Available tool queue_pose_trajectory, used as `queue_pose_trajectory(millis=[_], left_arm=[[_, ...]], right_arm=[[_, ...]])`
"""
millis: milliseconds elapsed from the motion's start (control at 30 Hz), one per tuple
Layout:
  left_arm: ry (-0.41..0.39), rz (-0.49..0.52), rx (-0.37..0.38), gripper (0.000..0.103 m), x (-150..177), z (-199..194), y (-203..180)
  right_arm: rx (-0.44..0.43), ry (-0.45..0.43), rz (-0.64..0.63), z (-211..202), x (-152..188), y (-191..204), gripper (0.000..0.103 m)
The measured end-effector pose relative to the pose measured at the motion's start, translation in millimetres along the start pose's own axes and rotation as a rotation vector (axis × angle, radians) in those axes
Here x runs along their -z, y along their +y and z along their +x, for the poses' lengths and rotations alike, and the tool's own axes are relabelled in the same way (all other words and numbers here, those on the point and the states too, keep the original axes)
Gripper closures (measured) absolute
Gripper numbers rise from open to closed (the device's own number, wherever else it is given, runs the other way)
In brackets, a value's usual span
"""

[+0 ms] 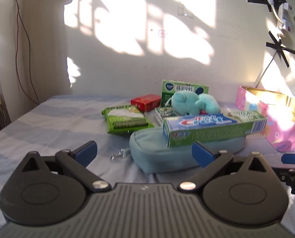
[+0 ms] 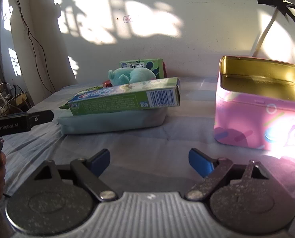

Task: Organize objects
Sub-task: 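Grasp the Crest toothpaste box at both ends with both grippers, then carry the toothpaste box into the pink tin and open both grippers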

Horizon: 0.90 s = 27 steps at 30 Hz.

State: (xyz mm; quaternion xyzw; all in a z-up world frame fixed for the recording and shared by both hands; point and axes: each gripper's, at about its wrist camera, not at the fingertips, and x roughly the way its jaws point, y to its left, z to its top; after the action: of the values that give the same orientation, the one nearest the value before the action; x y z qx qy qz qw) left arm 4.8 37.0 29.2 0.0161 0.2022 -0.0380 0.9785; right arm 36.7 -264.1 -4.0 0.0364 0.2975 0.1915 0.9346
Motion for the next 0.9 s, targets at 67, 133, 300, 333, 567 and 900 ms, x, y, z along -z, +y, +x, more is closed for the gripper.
queue_pose_trajectory(millis=[67,133,300,333,567,900], left_arm=[[0.001,0.024,0.046,0.008,-13.5,9.5,-2.2],[0.025,0.022,0.132,0.013,-20.7,23.1,-3.1],[0.175,-0.102,0.28,0.025,-29.1,63.5,3.9],[0.184,-0.122,0.294,0.025,-27.9,67.3,4.9],[0.189,-0.122,0.355,0.044,-22.8,68.8,-1.2],[0.135,-0.093,0.377,0.047,-28.0,16.9,-46.4]], right_arm=[[0.004,-0.027,-0.025,6.4,-14.0,3.8,0.026],[0.045,-0.063,-0.053,9.9,-26.6,6.9,0.026],[0.088,-0.061,-0.102,26.8,-49.6,6.0,0.024],[0.09,-0.061,-0.097,30.0,-52.4,3.8,0.019],[0.04,-0.028,-0.09,49.3,-60.7,-0.1,0.022],[0.12,-0.063,0.006,-18.5,-33.1,-23.0,0.036]])
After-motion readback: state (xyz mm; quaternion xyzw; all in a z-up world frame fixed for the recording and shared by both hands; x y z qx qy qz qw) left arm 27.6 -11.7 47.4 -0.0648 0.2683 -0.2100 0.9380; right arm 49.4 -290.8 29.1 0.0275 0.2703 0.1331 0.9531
